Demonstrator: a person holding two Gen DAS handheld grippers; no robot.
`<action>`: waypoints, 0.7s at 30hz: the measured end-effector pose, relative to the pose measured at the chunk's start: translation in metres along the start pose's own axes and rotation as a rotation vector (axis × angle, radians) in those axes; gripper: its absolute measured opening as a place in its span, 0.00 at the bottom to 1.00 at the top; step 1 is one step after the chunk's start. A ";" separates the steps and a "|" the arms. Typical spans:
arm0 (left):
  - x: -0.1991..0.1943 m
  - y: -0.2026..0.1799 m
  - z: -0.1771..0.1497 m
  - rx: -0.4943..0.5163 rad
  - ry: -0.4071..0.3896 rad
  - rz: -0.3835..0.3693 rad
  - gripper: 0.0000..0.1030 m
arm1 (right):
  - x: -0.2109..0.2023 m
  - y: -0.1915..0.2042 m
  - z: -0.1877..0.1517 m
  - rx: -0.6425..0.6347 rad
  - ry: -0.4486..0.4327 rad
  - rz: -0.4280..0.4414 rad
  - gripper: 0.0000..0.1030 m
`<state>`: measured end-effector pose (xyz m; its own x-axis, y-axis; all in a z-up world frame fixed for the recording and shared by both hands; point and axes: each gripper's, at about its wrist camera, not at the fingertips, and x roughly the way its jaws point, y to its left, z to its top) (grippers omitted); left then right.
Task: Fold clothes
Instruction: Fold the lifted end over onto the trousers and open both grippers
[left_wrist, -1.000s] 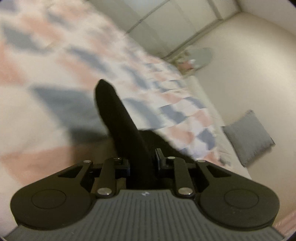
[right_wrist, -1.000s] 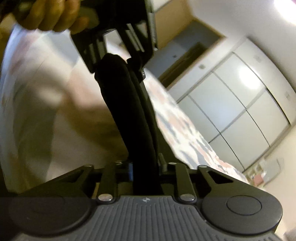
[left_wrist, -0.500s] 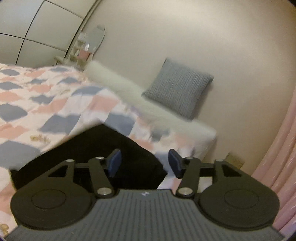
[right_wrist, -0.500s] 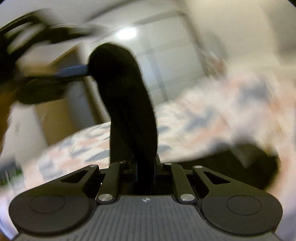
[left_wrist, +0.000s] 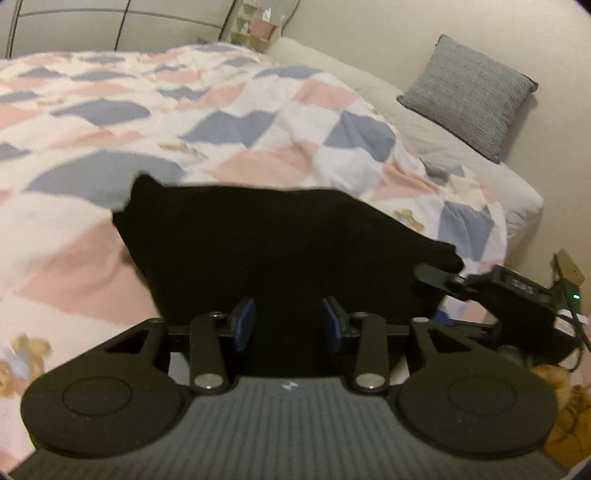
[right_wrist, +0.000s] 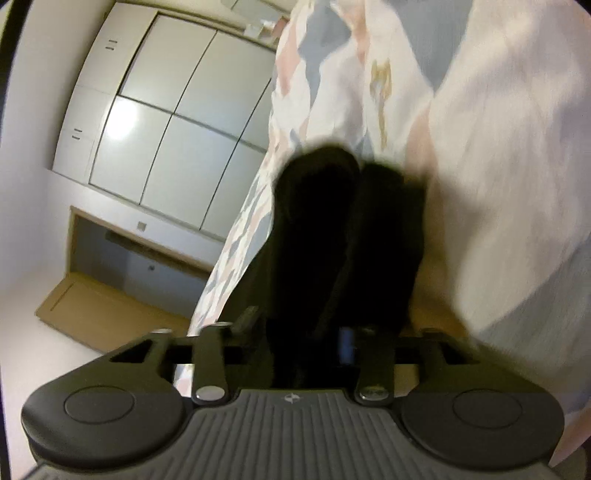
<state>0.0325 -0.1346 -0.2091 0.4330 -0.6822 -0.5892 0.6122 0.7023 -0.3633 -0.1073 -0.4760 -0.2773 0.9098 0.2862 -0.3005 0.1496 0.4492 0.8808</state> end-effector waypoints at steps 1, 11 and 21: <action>0.000 0.002 0.002 0.000 -0.005 -0.002 0.36 | -0.003 0.002 0.004 -0.010 -0.011 -0.008 0.52; 0.011 0.007 0.002 0.017 -0.005 -0.037 0.34 | -0.004 0.013 0.036 -0.069 -0.125 -0.148 0.34; 0.019 0.037 -0.007 -0.088 0.025 -0.079 0.02 | 0.005 -0.031 0.040 -0.081 -0.078 -0.042 0.17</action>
<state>0.0590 -0.1197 -0.2382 0.3680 -0.7317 -0.5737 0.5830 0.6623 -0.4707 -0.0918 -0.5219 -0.2916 0.9314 0.2004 -0.3038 0.1587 0.5275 0.8346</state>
